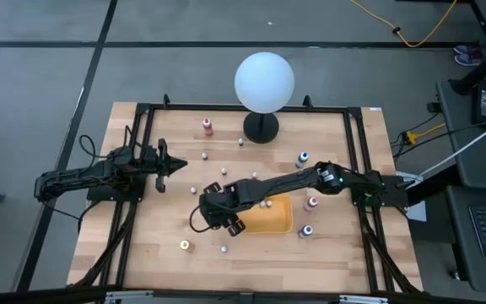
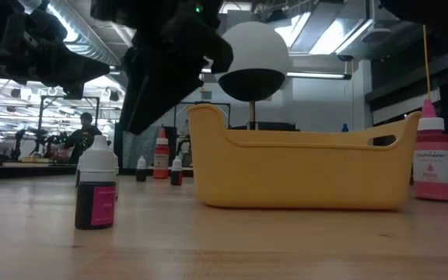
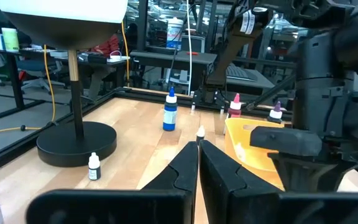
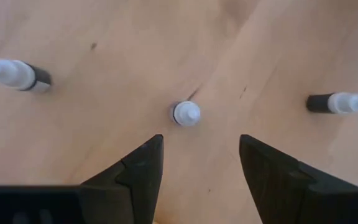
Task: Pick & Place food coloring
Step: Put the small blue food coloring bottle into the yellow bin
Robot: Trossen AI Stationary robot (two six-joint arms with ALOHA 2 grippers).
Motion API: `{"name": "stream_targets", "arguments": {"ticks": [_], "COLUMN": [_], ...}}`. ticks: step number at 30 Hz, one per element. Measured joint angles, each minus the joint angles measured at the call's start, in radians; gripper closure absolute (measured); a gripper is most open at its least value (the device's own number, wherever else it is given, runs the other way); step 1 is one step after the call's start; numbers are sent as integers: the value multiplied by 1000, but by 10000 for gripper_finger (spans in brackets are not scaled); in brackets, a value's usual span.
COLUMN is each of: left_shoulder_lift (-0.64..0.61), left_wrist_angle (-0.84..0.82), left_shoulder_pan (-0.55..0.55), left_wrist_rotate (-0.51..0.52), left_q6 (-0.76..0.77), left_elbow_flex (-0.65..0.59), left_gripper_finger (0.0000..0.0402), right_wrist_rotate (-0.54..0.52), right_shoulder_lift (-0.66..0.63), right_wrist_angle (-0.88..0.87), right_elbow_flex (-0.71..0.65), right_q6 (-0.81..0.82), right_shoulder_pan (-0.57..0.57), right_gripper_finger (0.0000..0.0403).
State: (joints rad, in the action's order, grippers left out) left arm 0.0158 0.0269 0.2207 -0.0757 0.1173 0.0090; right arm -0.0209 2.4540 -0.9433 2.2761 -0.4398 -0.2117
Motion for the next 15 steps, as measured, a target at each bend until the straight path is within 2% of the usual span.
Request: {"name": "stream_targets", "arguments": {"ticks": [4,15], "left_shoulder_lift": [0,0], "left_wrist_angle": [0,0], "left_shoulder_pan": [0,0], "left_wrist_rotate": [0,0], "left_q6": [0,0], "left_elbow_flex": [0,0], "left_gripper_finger": [393,389], "right_wrist_rotate": [42,60], "right_shoulder_lift": [6,15], "right_wrist_angle": [15,84], "right_elbow_flex": [0,-9], "right_q6": [-8,-8], "right_shoulder_pan": [4,6], "right_gripper_finger": [193,193]}}
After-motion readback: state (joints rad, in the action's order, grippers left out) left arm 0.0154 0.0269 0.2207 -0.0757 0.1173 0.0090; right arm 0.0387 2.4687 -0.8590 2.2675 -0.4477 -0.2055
